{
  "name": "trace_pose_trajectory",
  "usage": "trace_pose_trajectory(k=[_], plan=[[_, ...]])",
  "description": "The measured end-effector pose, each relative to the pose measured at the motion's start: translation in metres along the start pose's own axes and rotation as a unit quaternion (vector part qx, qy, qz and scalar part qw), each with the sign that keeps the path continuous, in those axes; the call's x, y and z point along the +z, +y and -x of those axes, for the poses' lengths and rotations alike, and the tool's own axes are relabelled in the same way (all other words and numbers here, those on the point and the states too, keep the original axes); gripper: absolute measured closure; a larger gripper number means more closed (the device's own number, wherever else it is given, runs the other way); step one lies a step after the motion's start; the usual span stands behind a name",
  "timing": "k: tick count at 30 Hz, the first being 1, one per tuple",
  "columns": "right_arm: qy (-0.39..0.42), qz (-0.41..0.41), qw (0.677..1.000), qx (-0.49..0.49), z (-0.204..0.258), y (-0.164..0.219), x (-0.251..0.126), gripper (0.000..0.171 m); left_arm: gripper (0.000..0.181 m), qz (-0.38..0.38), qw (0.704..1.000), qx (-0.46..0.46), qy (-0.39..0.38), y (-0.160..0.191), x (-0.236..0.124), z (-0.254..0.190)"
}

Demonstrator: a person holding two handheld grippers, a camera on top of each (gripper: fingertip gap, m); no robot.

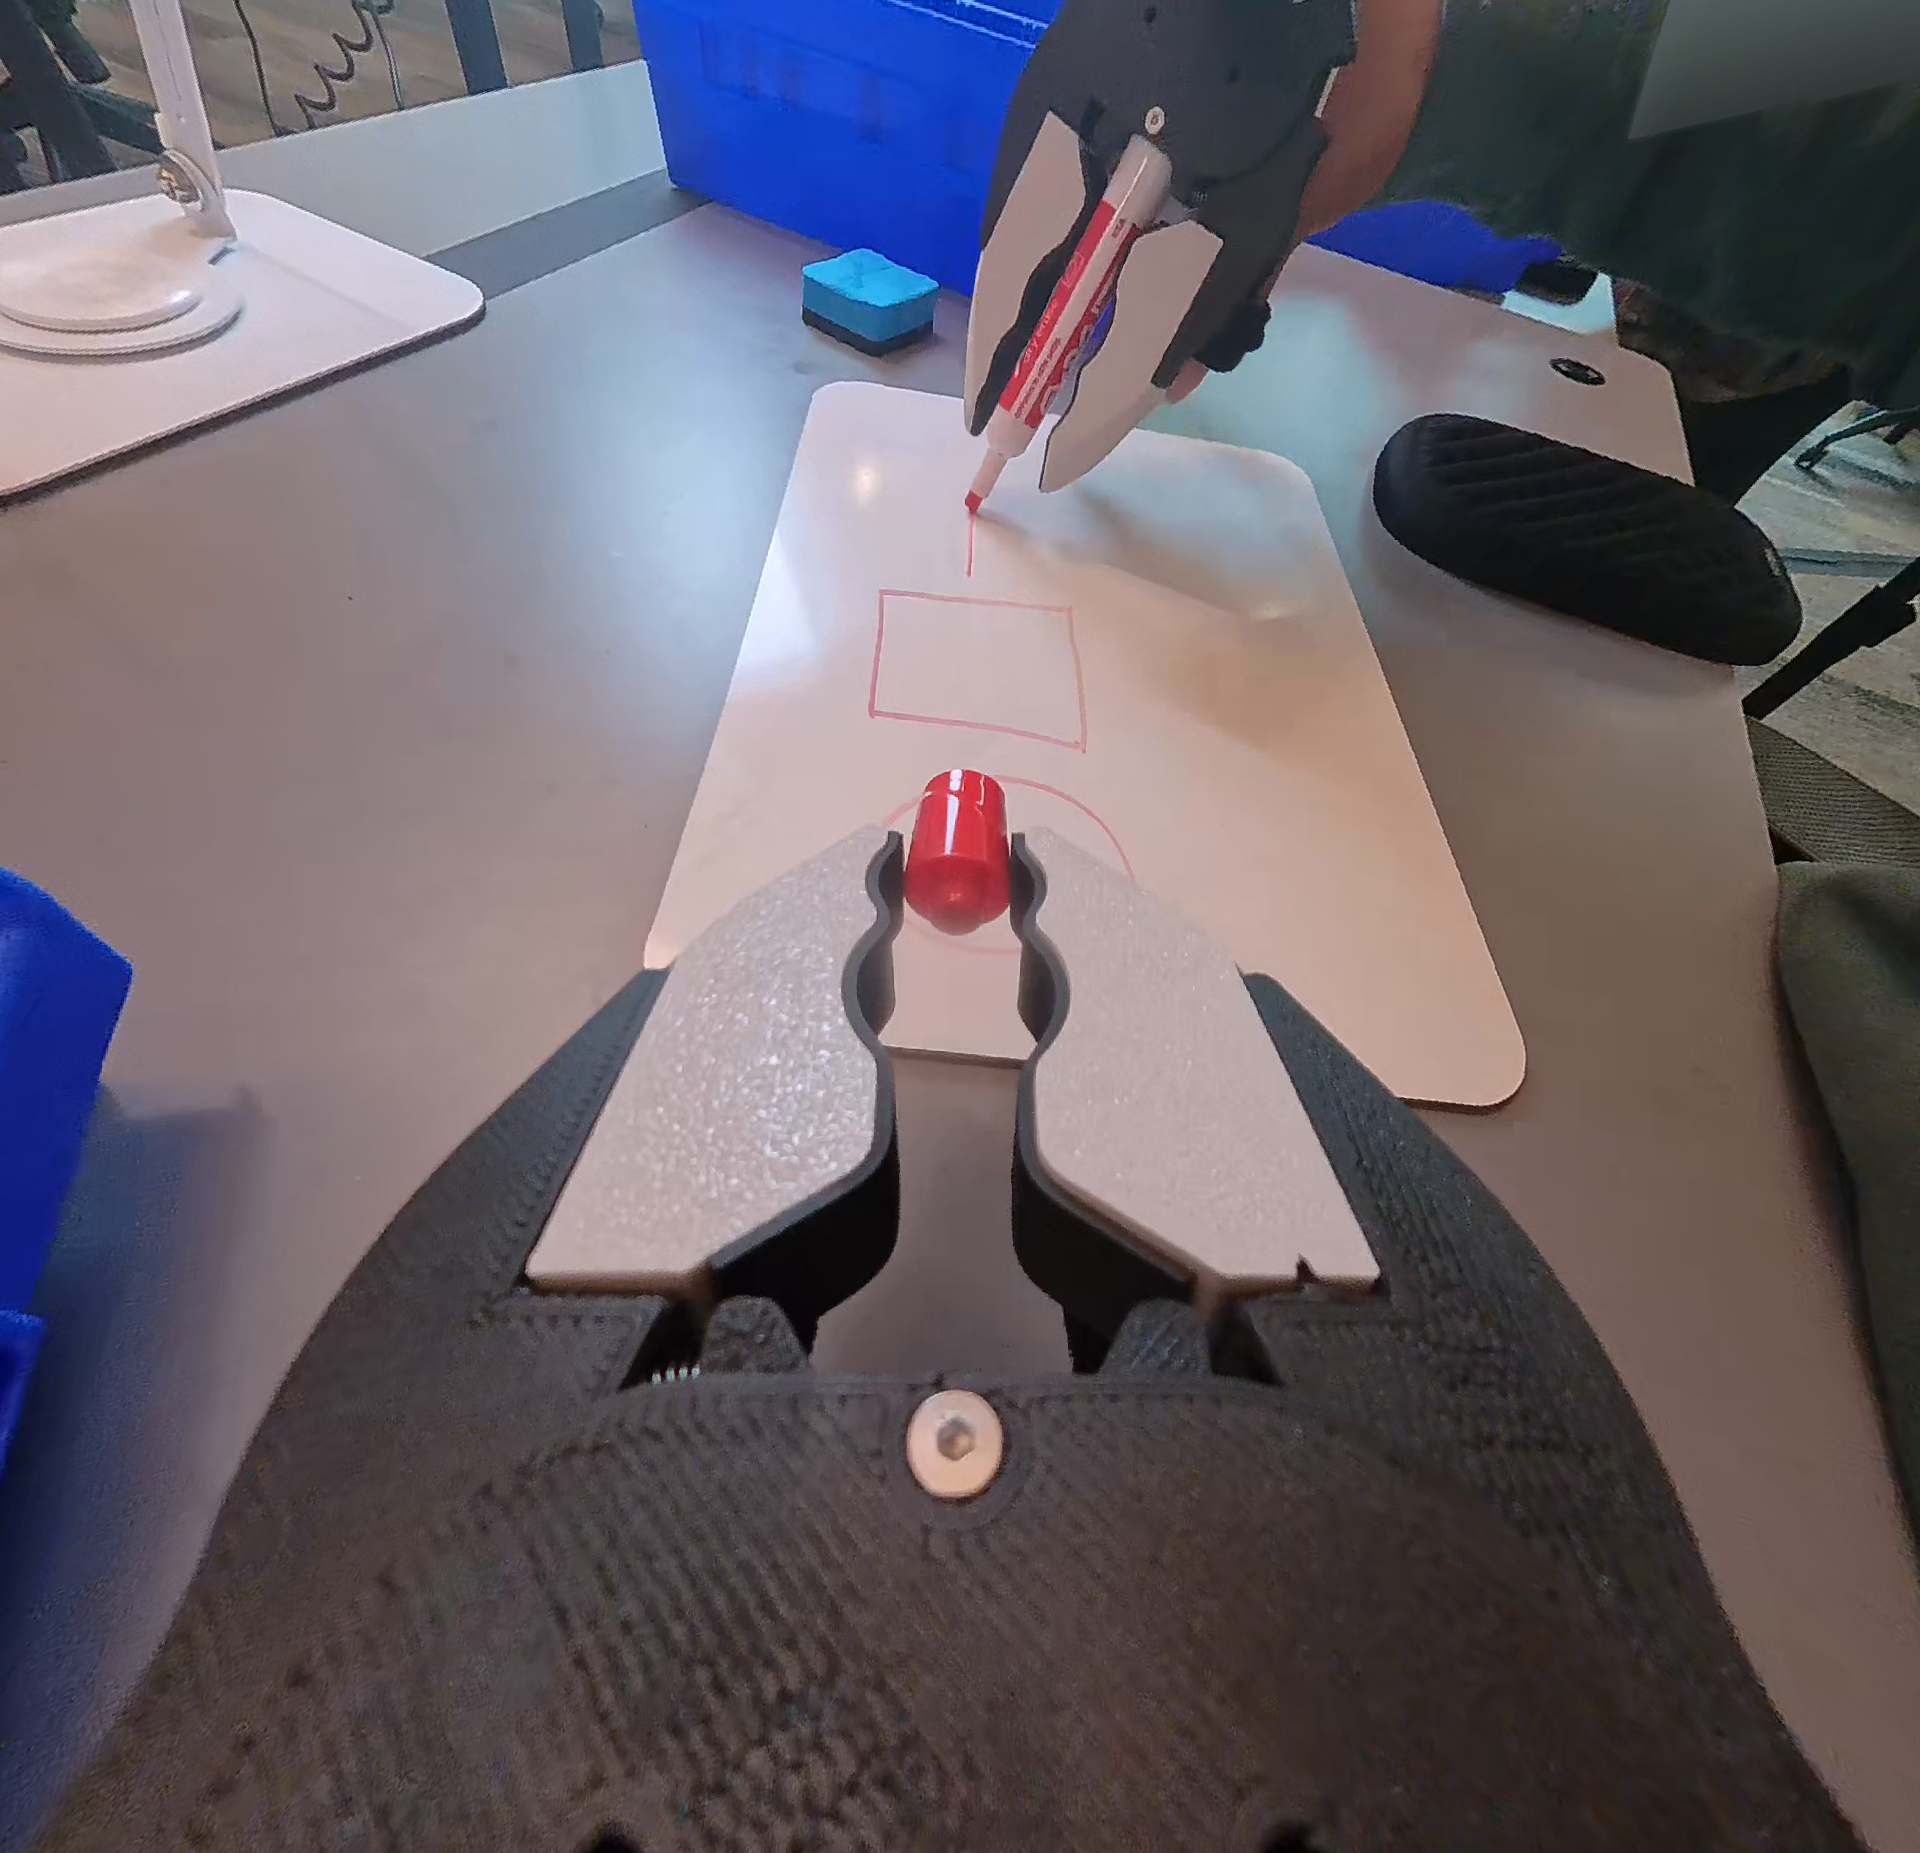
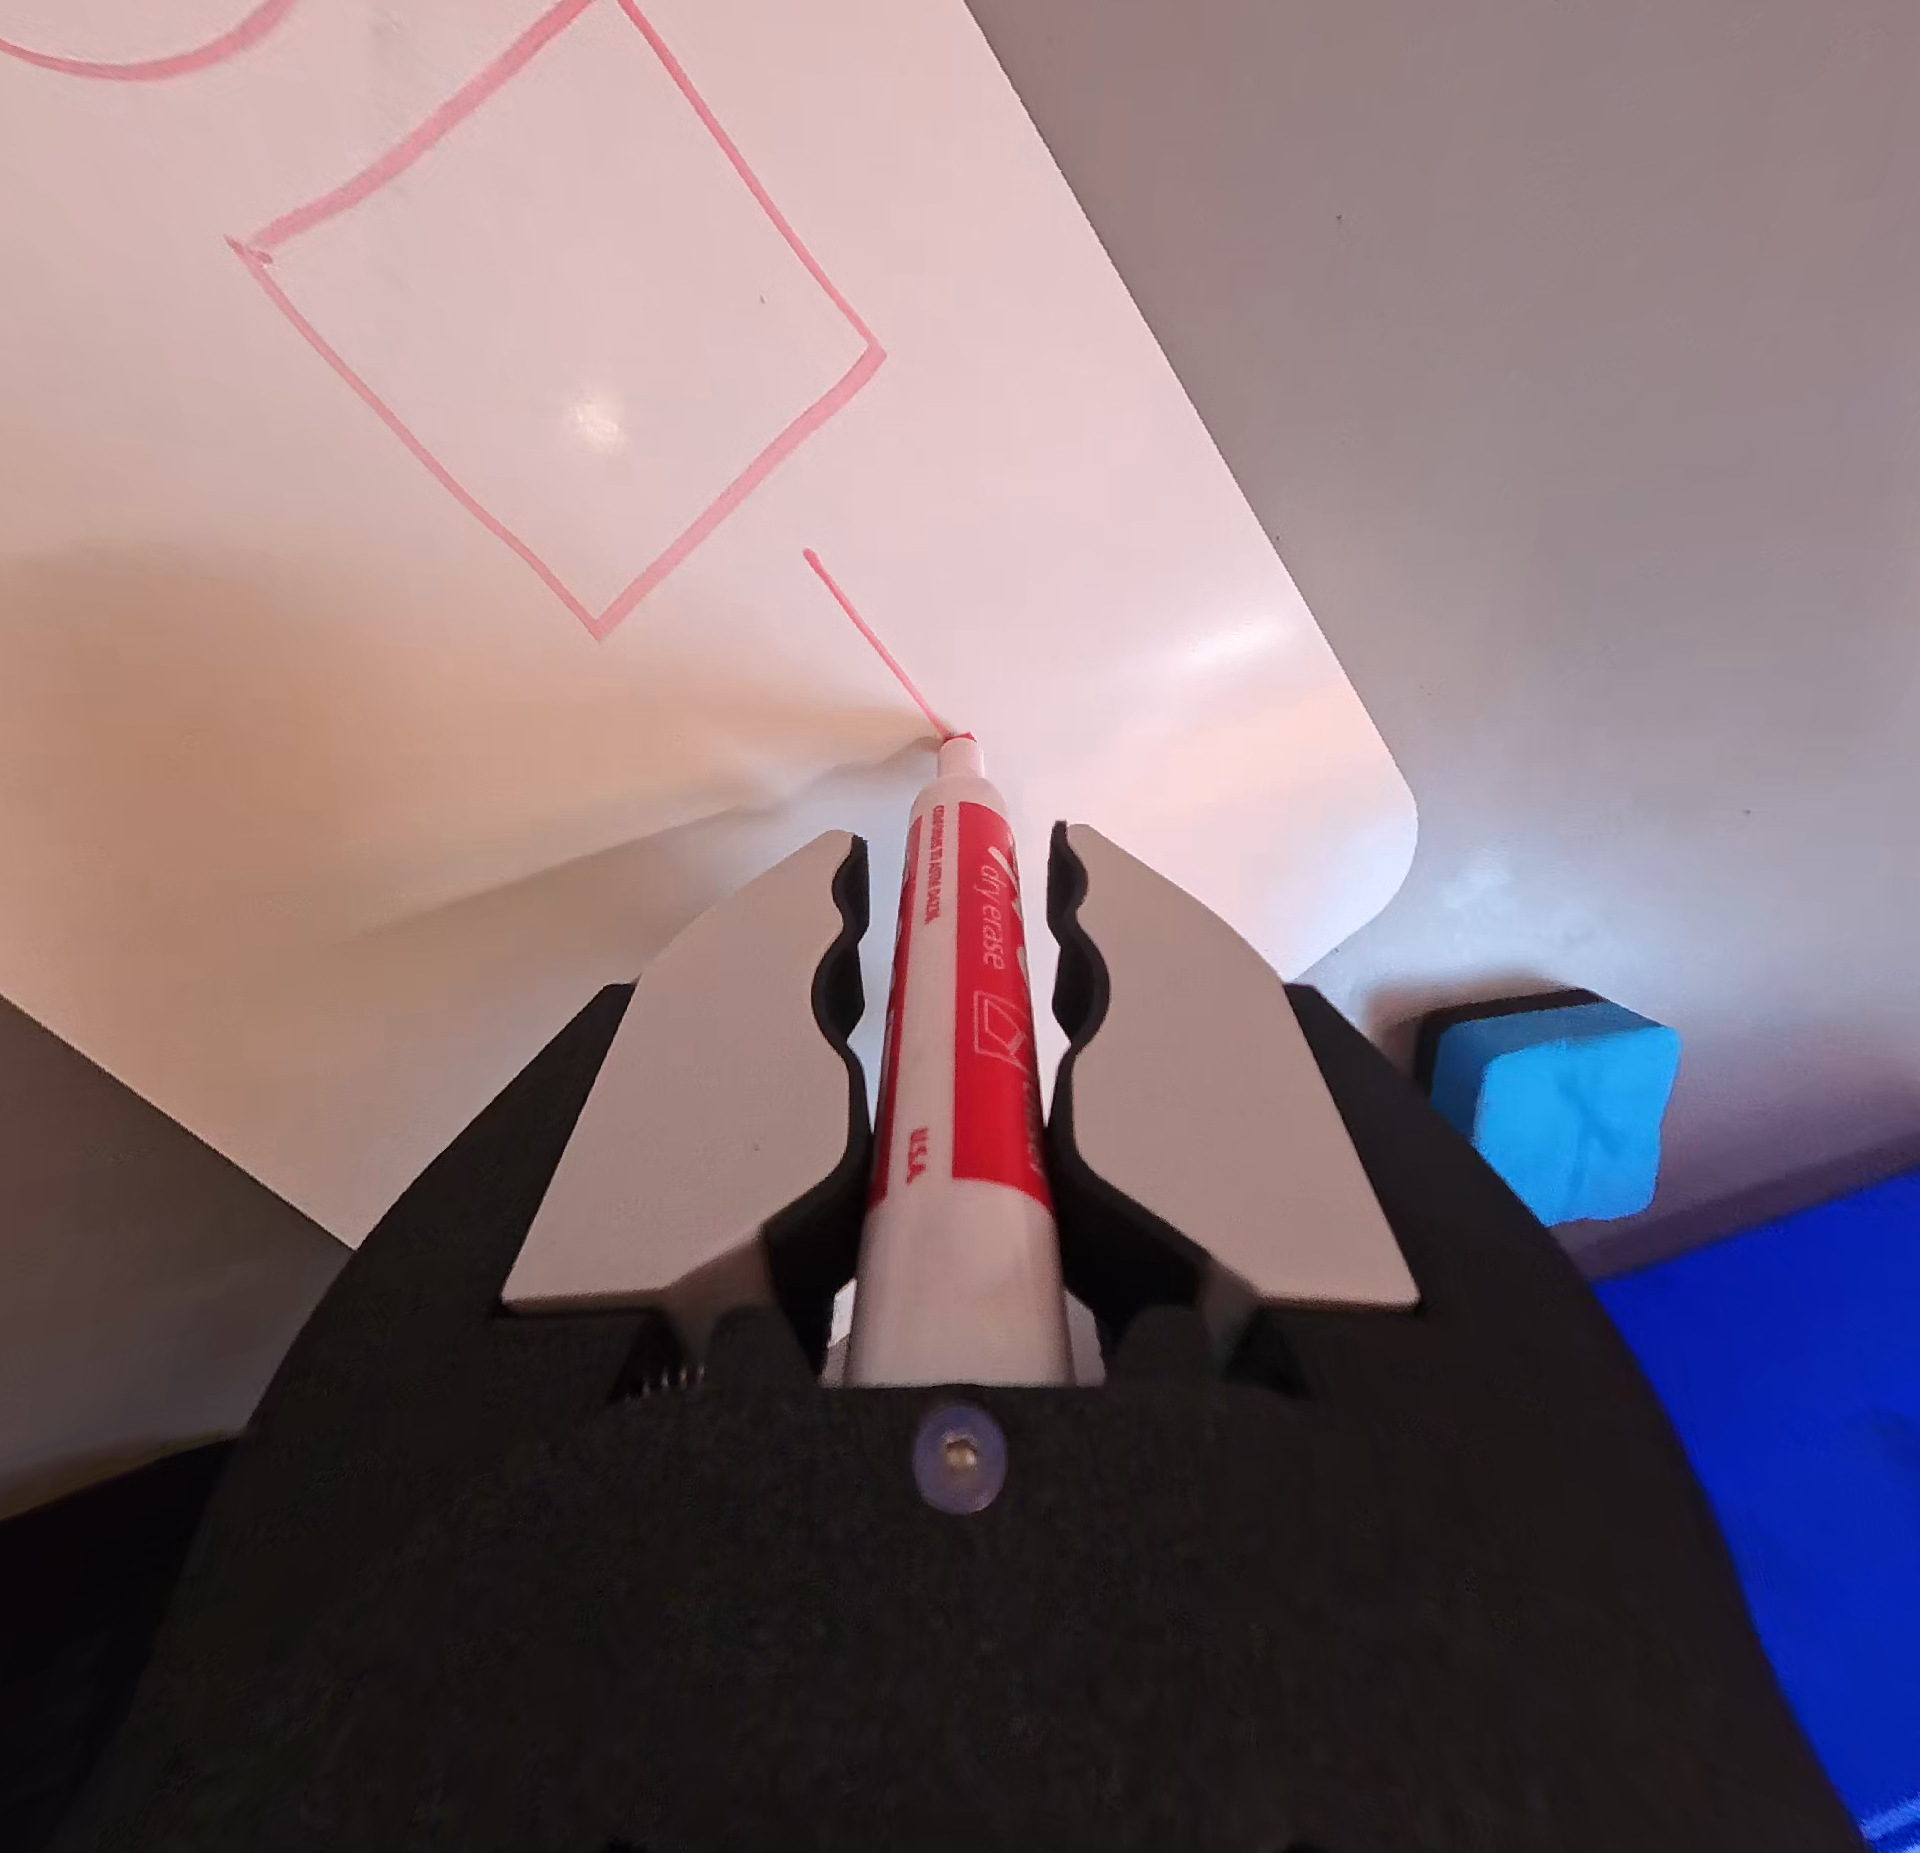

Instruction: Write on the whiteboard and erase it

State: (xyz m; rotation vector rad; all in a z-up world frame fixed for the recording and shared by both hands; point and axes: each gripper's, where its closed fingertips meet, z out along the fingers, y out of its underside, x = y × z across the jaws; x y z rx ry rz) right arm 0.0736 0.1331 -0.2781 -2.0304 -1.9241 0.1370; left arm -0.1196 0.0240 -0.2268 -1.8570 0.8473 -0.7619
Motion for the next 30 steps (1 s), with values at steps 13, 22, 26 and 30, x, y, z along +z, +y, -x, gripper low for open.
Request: trace_pose_trajectory(k=[13,22,26,30], plan=[[0.005,-0.022,1.000,-0.001,-0.002,-0.020,0.002,0.137,0.162,-0.002,1.000,0.003,-0.002,-0.001,-0.001,0.000],[0.006,-0.007,1.000,-0.003,-0.002,-0.015,0.005,0.137,0.162,0.000,1.000,0.002,-0.001,0.000,0.000,0.000],[0.009,0.000,1.000,0.001,-0.002,-0.007,0.002,0.137,0.162,0.000,1.000,0.001,-0.001,0.000,0.000,0.000],[0.011,0.003,1.000,0.007,0.000,0.001,-0.001,0.137,0.162,0.001,1.000,0.002,0.000,0.000,0.000,0.000]])
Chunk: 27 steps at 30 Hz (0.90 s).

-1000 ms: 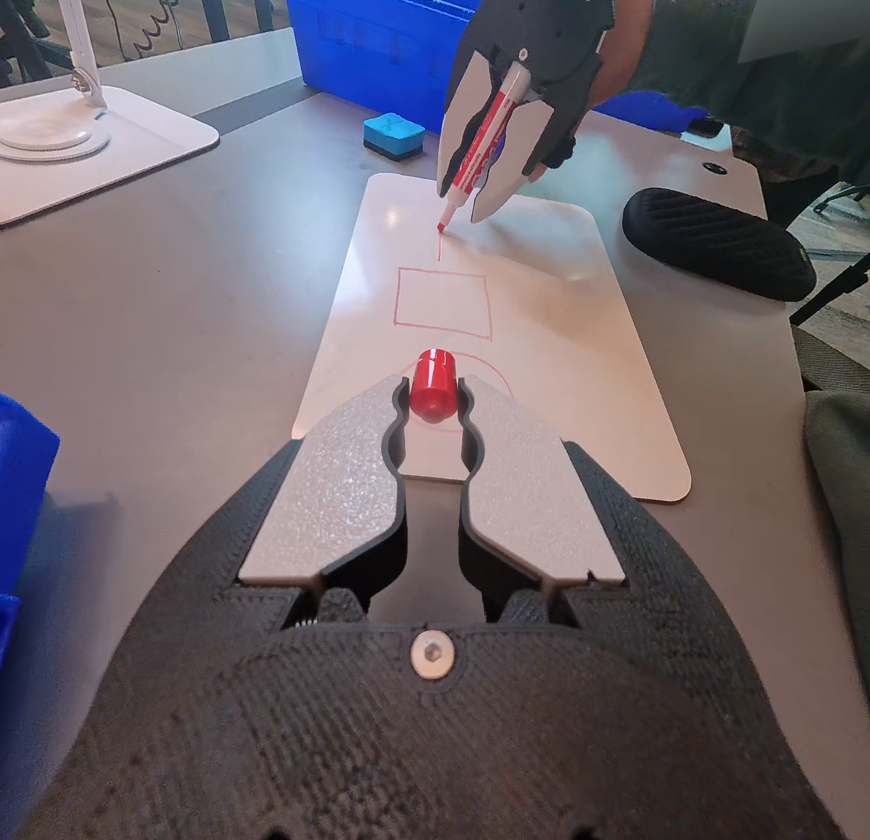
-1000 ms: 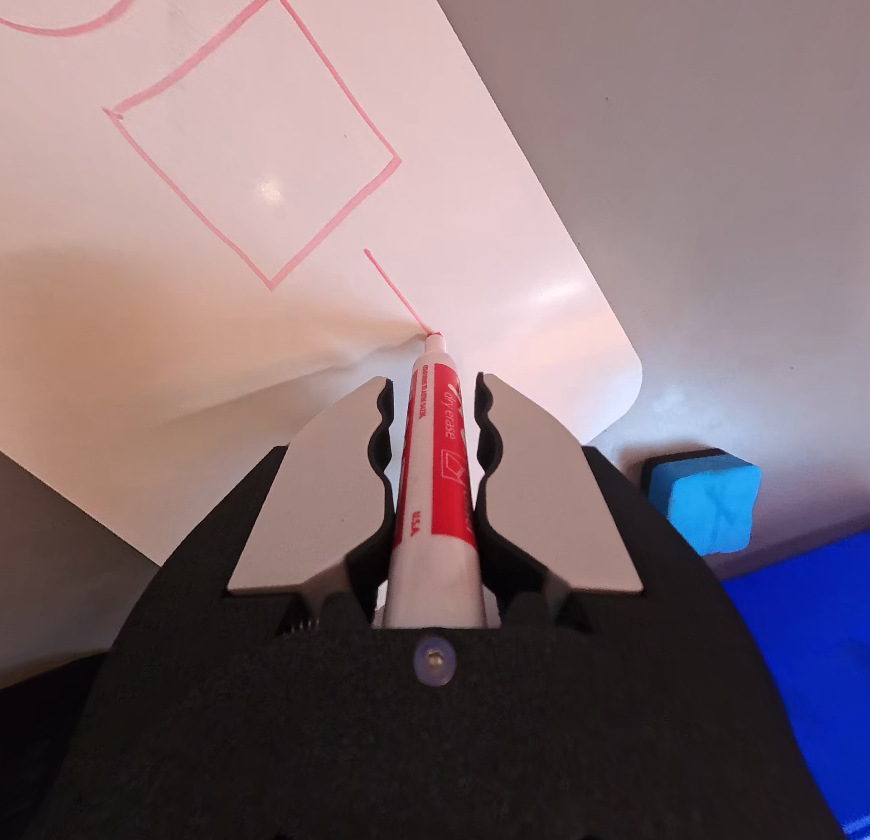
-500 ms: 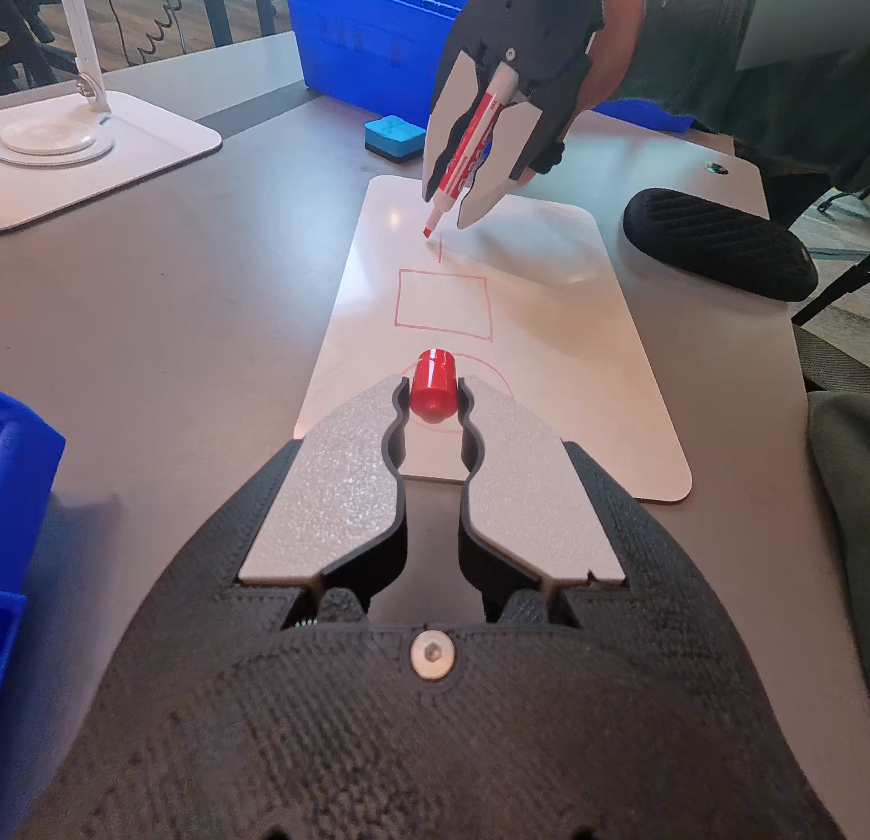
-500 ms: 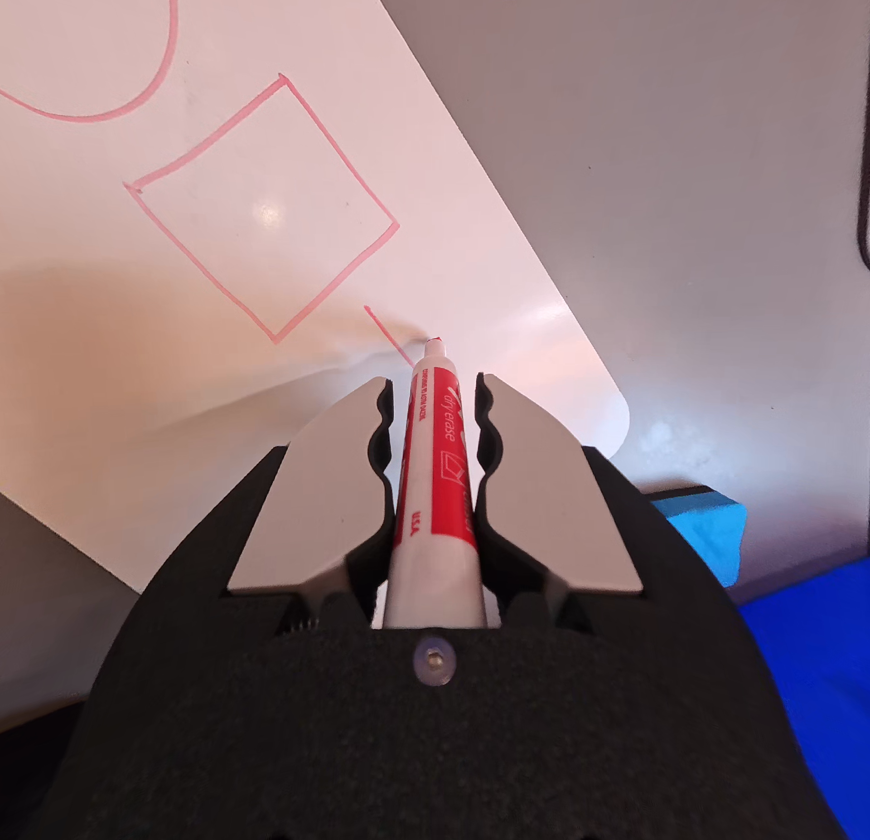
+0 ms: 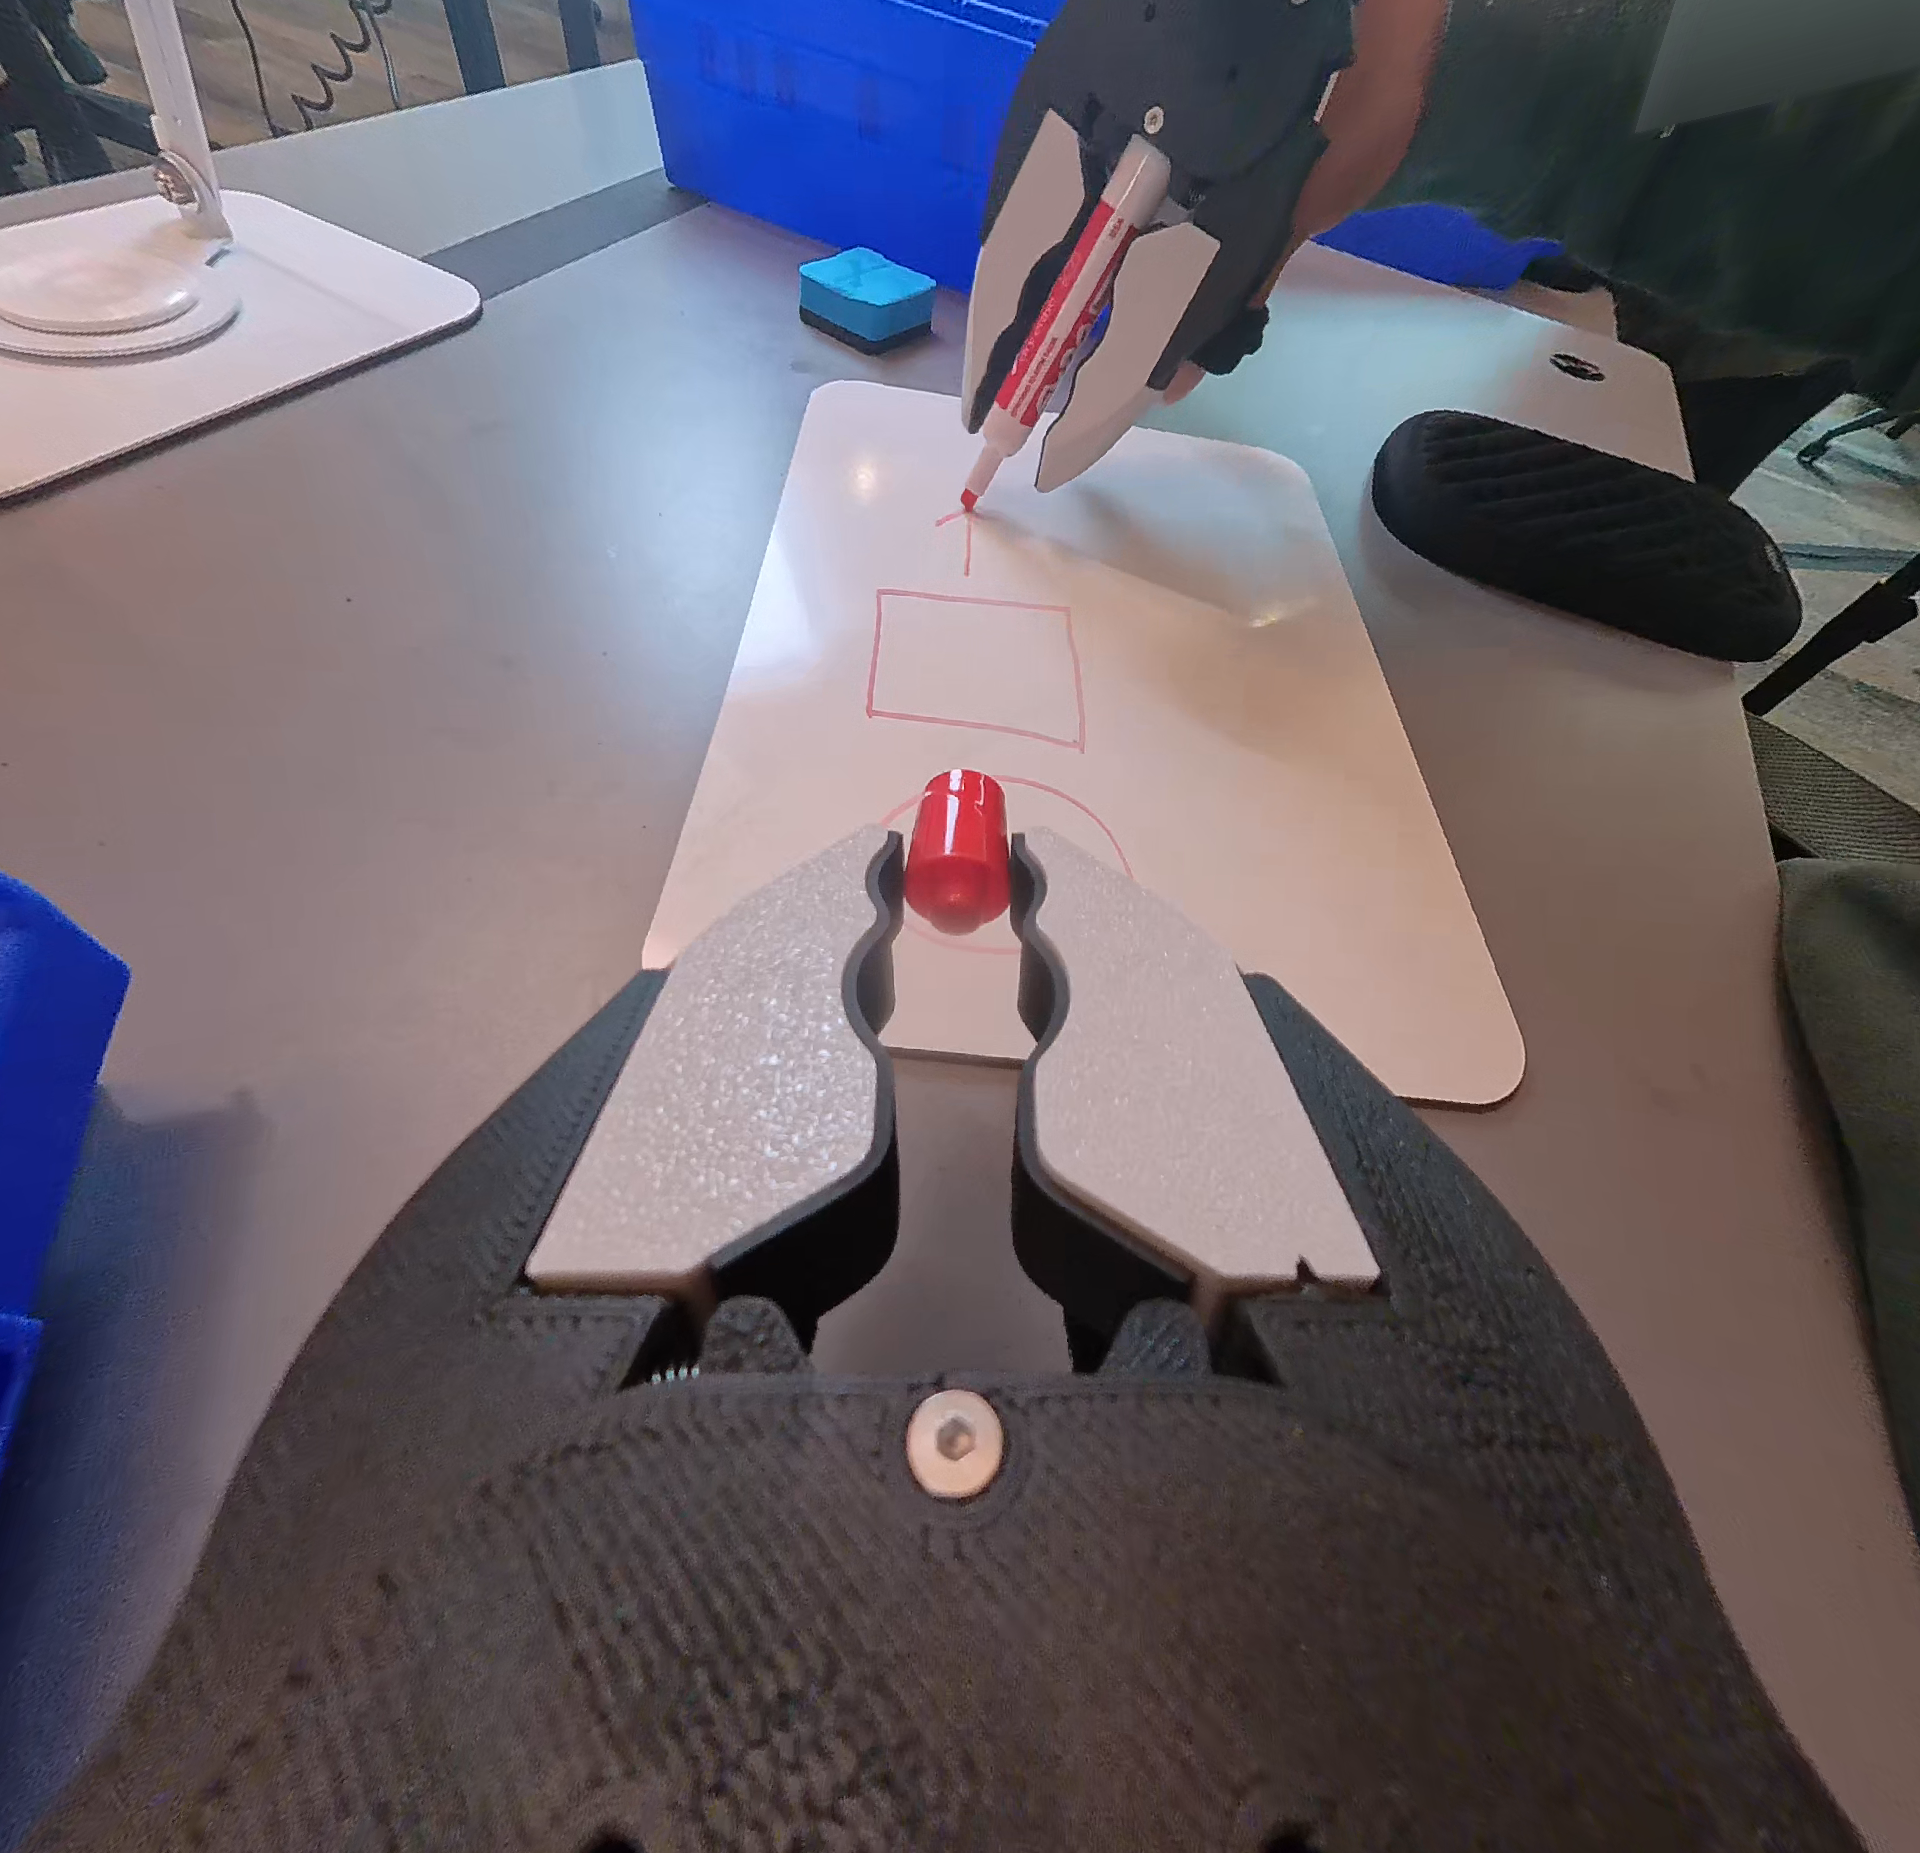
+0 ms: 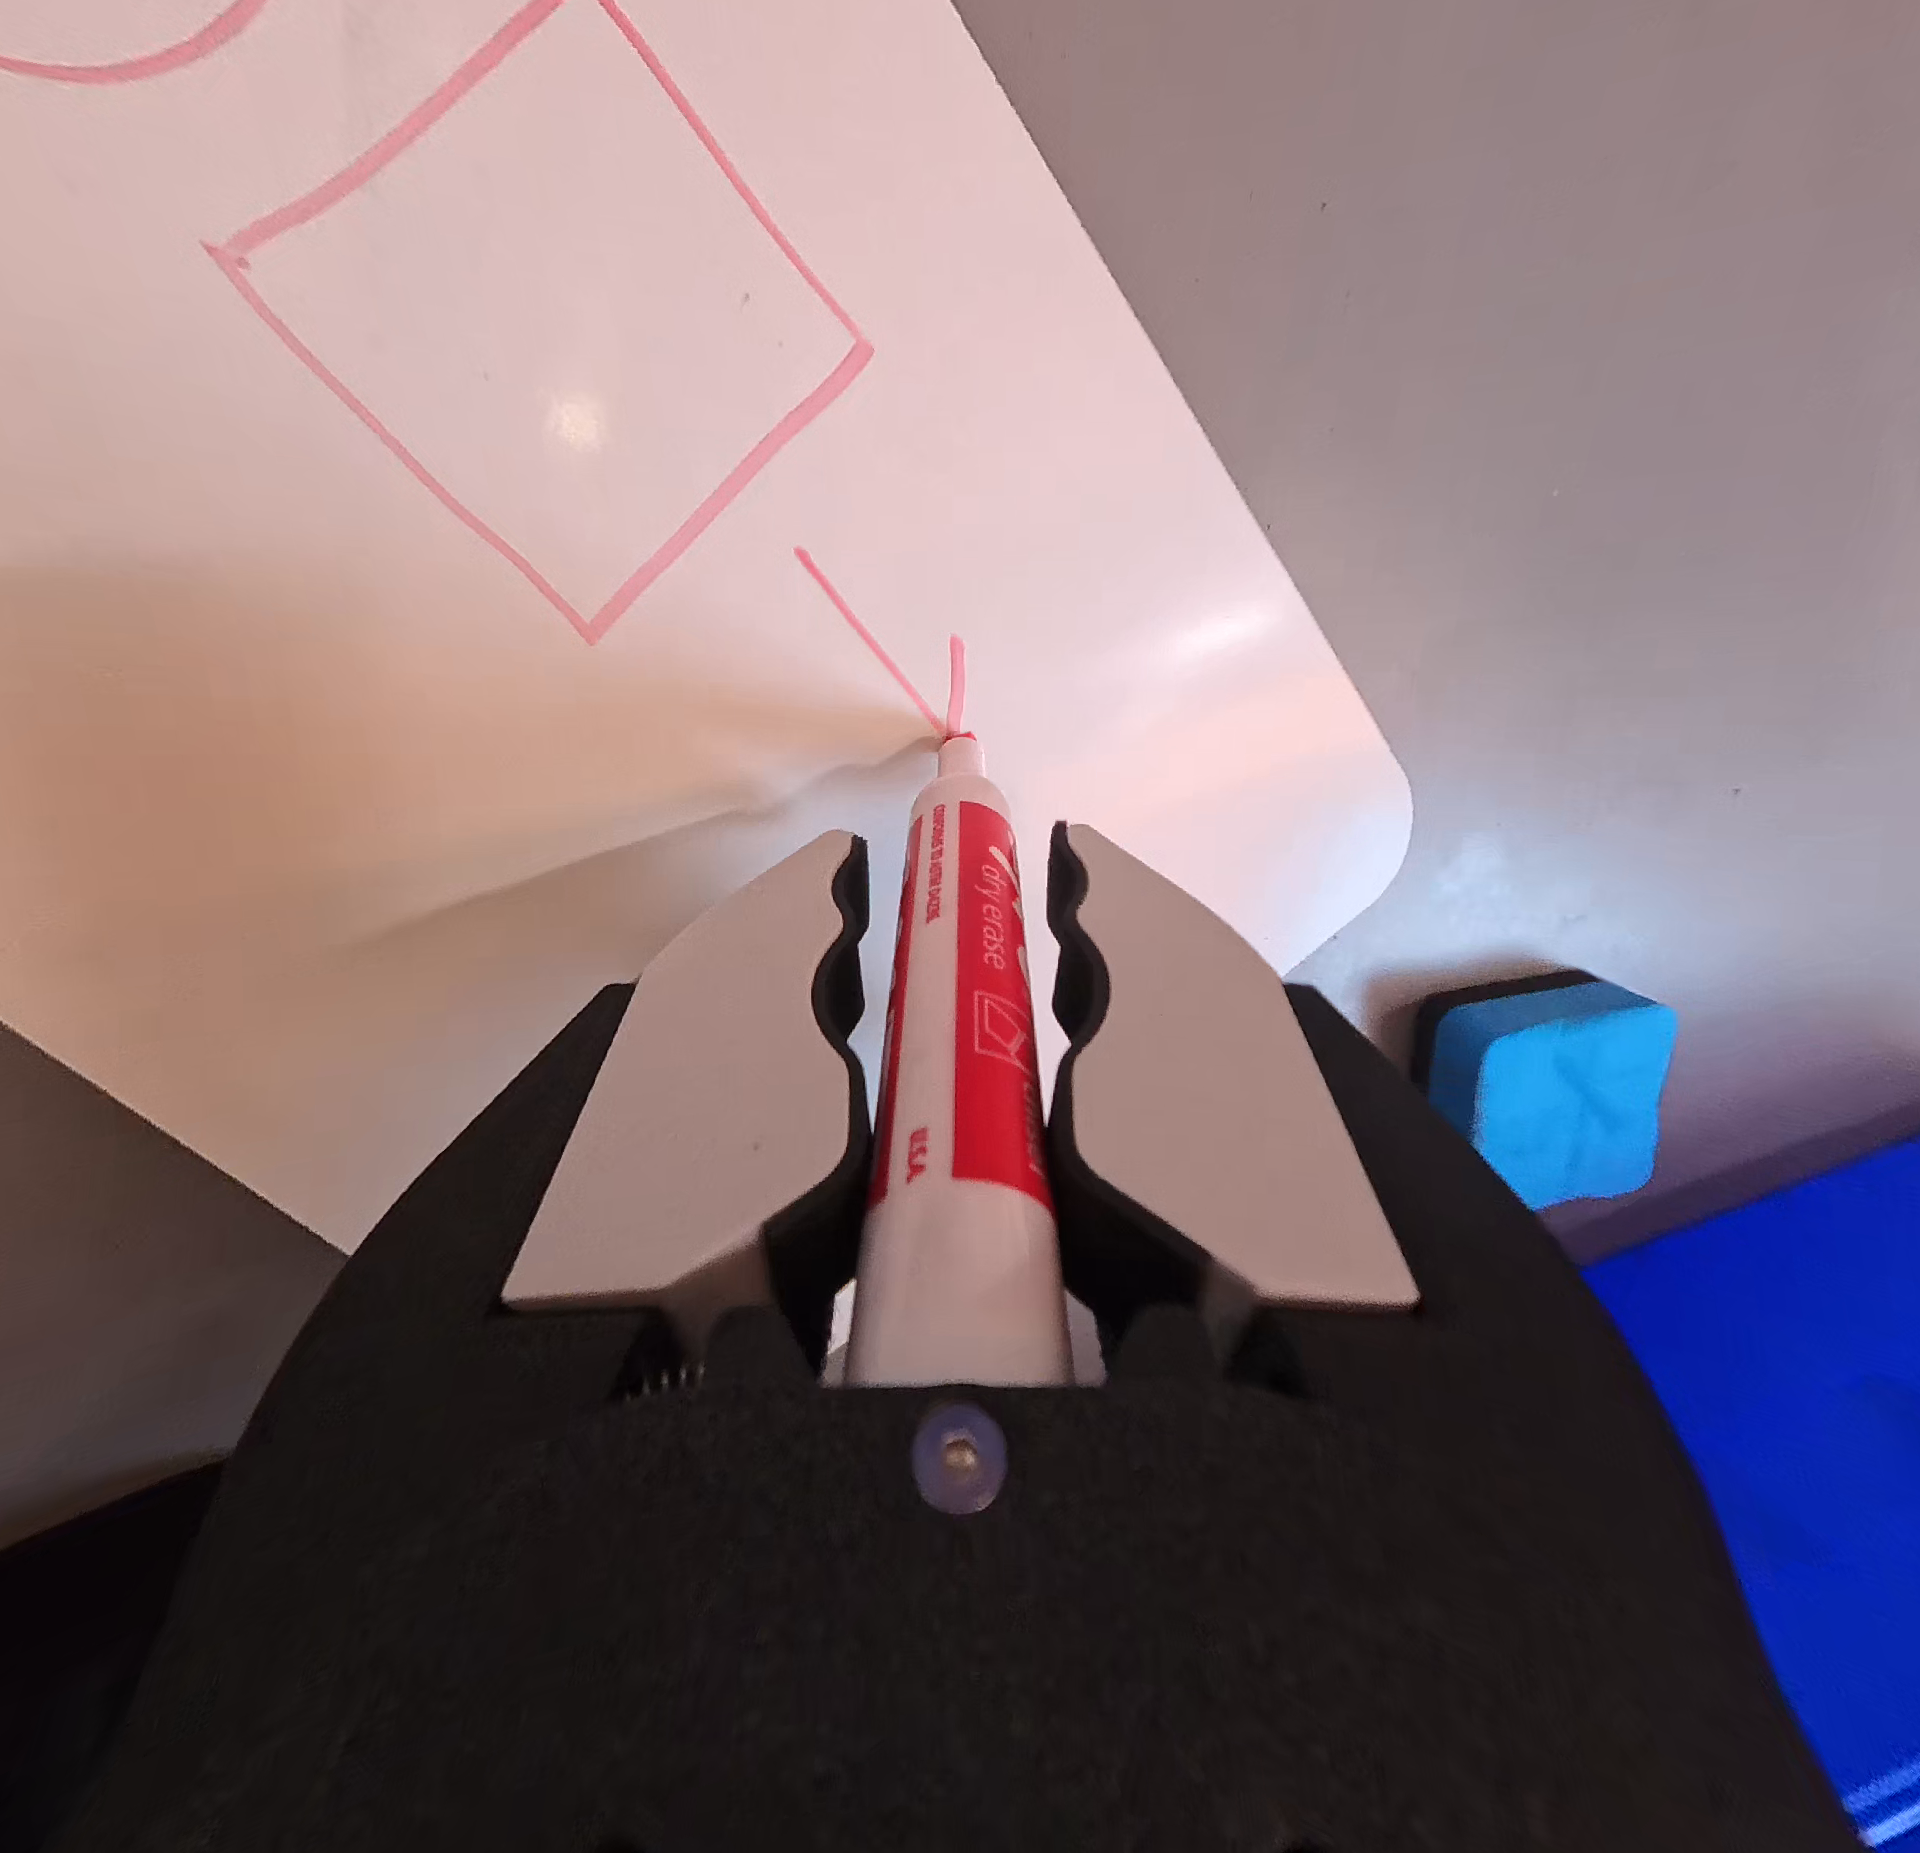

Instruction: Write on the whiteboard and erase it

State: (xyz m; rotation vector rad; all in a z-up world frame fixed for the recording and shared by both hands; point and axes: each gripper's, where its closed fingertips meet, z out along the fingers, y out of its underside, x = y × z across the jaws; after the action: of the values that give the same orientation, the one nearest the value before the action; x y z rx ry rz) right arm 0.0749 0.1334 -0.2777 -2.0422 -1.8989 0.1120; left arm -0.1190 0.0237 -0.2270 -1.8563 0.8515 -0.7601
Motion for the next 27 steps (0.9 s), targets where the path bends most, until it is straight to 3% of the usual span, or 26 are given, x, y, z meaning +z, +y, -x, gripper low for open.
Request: trace_pose_trajectory(k=[8,15,27], plan=[[0.001,0.000,1.000,-0.001,0.001,0.000,0.000,0.137,0.162,0.000,1.000,0.000,0.000,0.000,0.000,0.000],[-0.021,-0.005,0.999,-0.026,0.029,-0.008,-0.003,0.137,0.162,0.001,1.000,0.000,0.000,0.000,0.000,0.001],[0.013,-0.015,1.000,0.022,-0.022,0.005,-0.005,0.137,0.162,-0.001,1.000,0.000,-0.002,0.000,-0.001,0.002]])
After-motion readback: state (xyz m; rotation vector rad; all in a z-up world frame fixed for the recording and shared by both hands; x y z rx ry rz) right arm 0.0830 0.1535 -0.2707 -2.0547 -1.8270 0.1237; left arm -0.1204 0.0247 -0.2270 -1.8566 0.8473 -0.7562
